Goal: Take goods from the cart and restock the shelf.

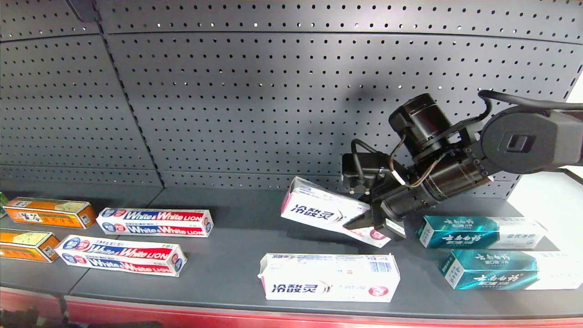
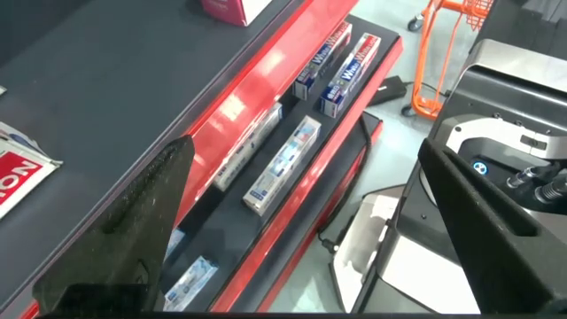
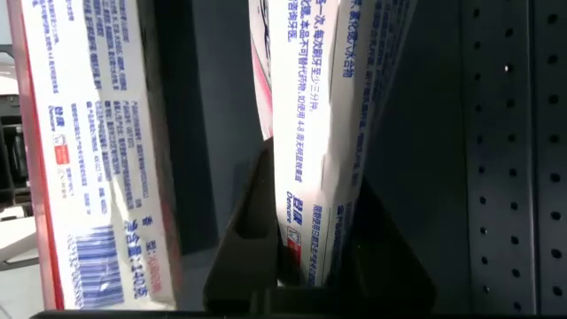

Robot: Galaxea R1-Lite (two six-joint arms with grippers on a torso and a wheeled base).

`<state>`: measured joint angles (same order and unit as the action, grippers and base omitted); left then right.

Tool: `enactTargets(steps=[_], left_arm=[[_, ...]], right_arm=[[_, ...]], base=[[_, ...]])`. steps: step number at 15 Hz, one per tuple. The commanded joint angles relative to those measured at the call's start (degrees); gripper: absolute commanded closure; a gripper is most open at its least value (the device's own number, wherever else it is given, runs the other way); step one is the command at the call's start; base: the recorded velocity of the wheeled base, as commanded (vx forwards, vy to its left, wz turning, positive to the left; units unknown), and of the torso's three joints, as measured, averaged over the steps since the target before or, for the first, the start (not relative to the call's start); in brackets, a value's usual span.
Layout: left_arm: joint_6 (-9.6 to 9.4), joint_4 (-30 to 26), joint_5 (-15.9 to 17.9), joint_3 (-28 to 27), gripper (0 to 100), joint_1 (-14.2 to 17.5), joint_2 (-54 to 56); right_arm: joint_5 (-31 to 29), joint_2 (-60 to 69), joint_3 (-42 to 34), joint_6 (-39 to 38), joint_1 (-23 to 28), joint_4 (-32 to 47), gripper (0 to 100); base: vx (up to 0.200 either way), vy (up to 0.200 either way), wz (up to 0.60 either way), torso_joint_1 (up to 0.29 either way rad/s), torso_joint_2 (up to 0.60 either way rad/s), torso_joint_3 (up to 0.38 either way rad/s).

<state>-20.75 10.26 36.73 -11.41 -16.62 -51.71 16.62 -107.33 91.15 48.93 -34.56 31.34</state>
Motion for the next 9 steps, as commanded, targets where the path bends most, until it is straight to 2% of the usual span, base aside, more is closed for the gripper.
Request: enactTargets(steps=[1, 9], left_arm=[[0.01, 0.0, 0.0, 0.0, 0, 0.0, -0.1], [0.09, 0.0, 0.0, 1.2, 0, 0.1, 1.2]], right_arm=[[0.1, -0.9, 0.8, 0.0, -0.2, 0.2, 100], [0.2, -2.7, 1.7, 0.4, -0.5, 0.5, 100]], base=[[0.000, 0.000, 0.00, 0.000, 0.00, 0.000], [0.000, 0.000, 0.00, 0.000, 0.00, 0.000]])
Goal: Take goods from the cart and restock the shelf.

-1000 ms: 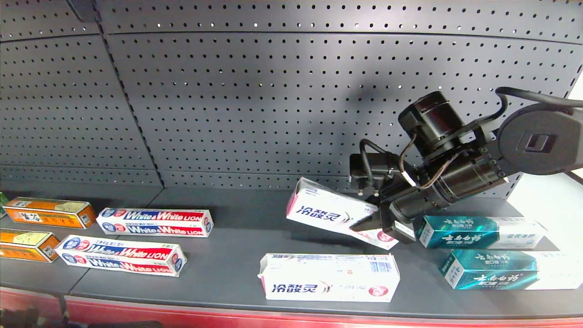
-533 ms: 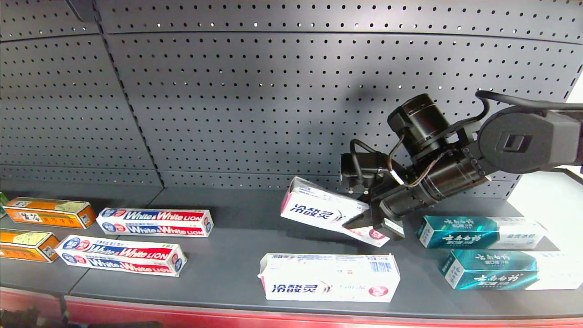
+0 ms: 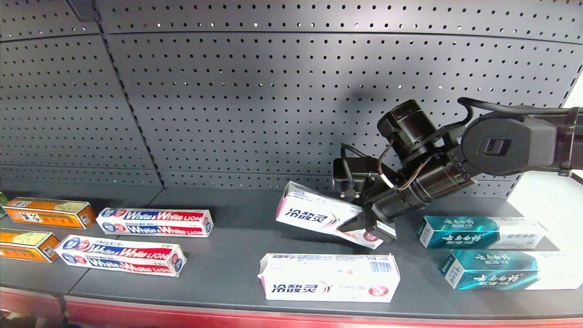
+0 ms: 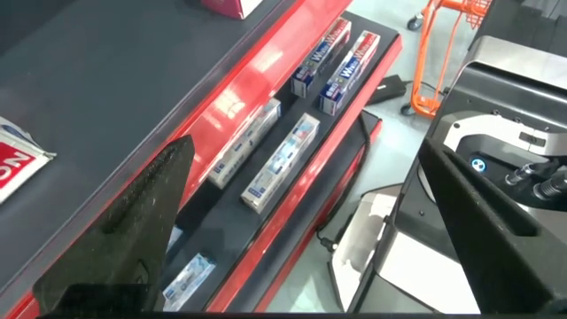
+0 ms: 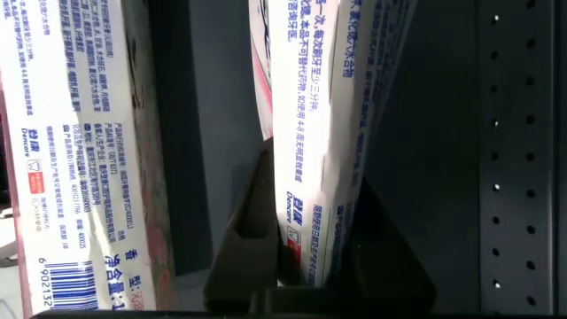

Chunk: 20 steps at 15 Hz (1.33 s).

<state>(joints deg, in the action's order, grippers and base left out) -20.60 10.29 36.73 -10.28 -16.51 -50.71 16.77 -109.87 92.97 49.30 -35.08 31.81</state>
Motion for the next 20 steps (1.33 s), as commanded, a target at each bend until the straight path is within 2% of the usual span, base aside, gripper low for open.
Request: enactTargets(steps=[1, 3, 20], left_arm=[[0.21, 0.0, 0.0, 0.1, 0, 0.0, 0.2], [0.74, 0.2, 0.0, 0.1, 0, 0.0, 0.3], [0.83, 0.0, 0.0, 1.0, 0, 0.0, 1.1]], right_arm=[[0.0, -0.2, -0.2, 0.1, 0.1, 0.0, 100], [0.1, -0.3, -0.3, 0.1, 0.3, 0.0, 100], [0.1, -3.2, -0.6, 0.4, -0.1, -0.2, 100]], base=[[0.000, 0.000, 0.00, 0.000, 0.00, 0.000], [0.000, 0.000, 0.00, 0.000, 0.00, 0.000], [0.000, 0.000, 0.00, 0.000, 0.00, 0.000]])
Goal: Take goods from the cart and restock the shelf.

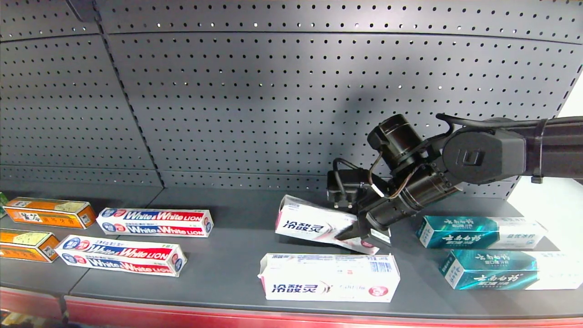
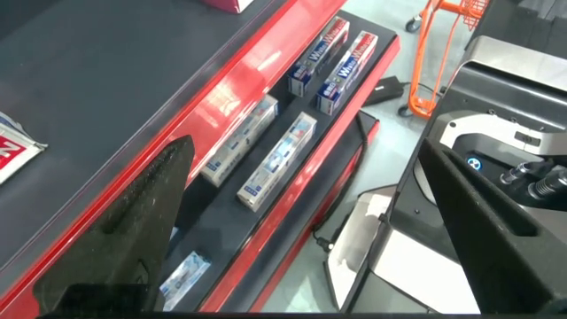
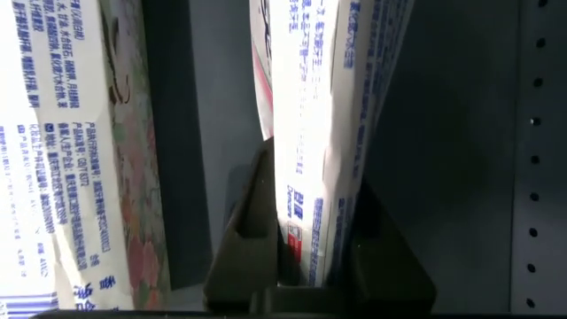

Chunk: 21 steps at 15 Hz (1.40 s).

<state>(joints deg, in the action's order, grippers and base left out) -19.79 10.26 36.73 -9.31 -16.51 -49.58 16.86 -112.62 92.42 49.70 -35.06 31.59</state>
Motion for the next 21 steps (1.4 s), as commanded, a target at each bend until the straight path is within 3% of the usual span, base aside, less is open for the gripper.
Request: enactTargets(steps=[1, 5, 6, 21], left_arm=[[0.01, 0.0, 0.0, 0.0, 0, 0.1, -0.1], [0.01, 0.0, 0.0, 0.0, 0, 0.0, -0.1], [0.01, 0.1, 0.1, -0.1, 0, 0.0, -0.1], [0.01, 0.0, 0.2, 0.0, 0, 0.0, 0.0]], right_arm=[[0.0, -0.6, 0.0, 0.0, -0.1, 0.1, 100], [0.0, -0.7, 0.0, 0.2, 0.1, 0.0, 100], [0.7, -0.7, 0.0, 0.7, 0.3, -0.1, 0], [0.8, 0.6, 0.6, 0.7, 2.5, -0.3, 0]], base=[[0.000, 0.000, 0.00, 0.000, 0.00, 0.000], [0.000, 0.000, 0.00, 0.000, 0.00, 0.000], [0.000, 0.000, 0.00, 0.000, 0.00, 0.000], [0.000, 0.000, 0.00, 0.000, 0.00, 0.000]])
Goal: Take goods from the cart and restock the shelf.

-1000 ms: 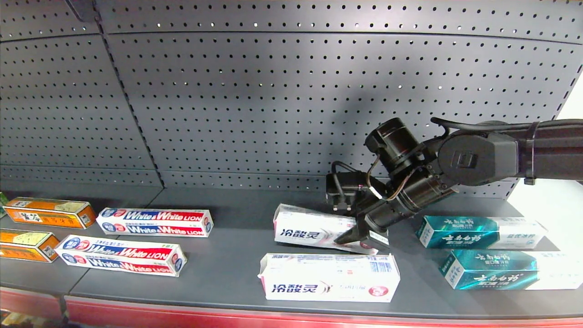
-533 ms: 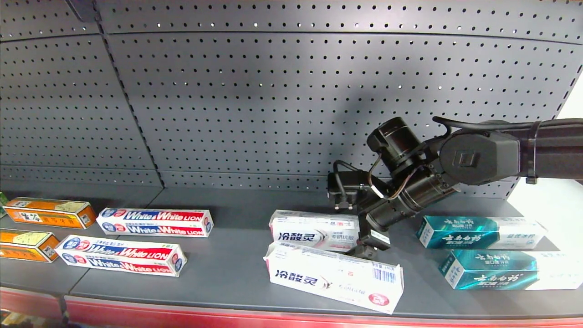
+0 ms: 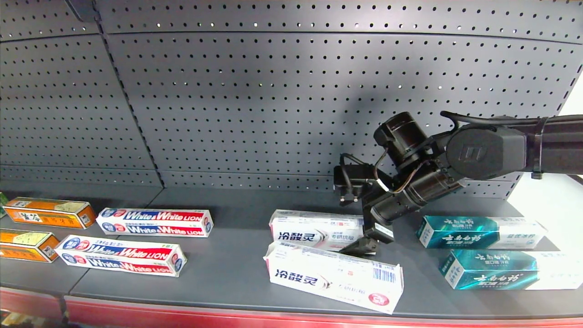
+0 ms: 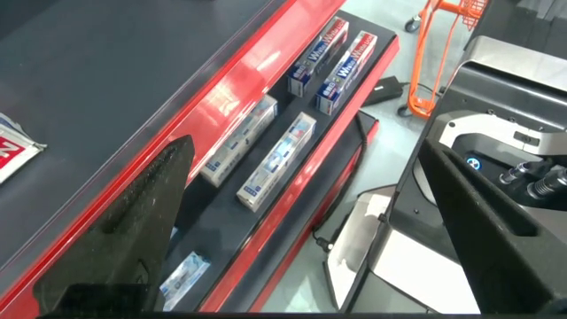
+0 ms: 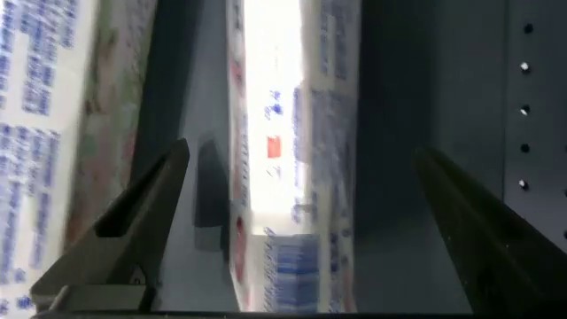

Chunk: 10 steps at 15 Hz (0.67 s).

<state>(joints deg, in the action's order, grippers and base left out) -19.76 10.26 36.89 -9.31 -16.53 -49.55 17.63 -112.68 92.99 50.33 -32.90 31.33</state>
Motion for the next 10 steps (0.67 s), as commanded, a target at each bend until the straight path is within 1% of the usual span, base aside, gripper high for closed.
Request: enactTargets(steps=[1, 6, 10], left_arm=[[-0.01, 0.0, -0.1, 0.0, 0, 0.0, 0.0], [-0.01, 0.0, -0.1, 0.5, 0, 0.0, 0.4], [-0.01, -0.1, -0.1, 0.6, 0, 0.0, 0.7]], right_arm=[[0.0, 1.1, -0.2, 0.0, 0.6, 0.0, 0], [0.0, 4.7, -1.1, 0.1, 3.7, 0.3, 0], [0.1, 8.9, -4.7, 0.1, 6.3, -0.1, 0]], base=[[0.000, 0.000, 0.00, 0.000, 0.00, 0.000], [0.000, 0.000, 0.00, 0.000, 0.00, 0.000], [0.000, 0.000, 0.00, 0.000, 0.00, 0.000]])
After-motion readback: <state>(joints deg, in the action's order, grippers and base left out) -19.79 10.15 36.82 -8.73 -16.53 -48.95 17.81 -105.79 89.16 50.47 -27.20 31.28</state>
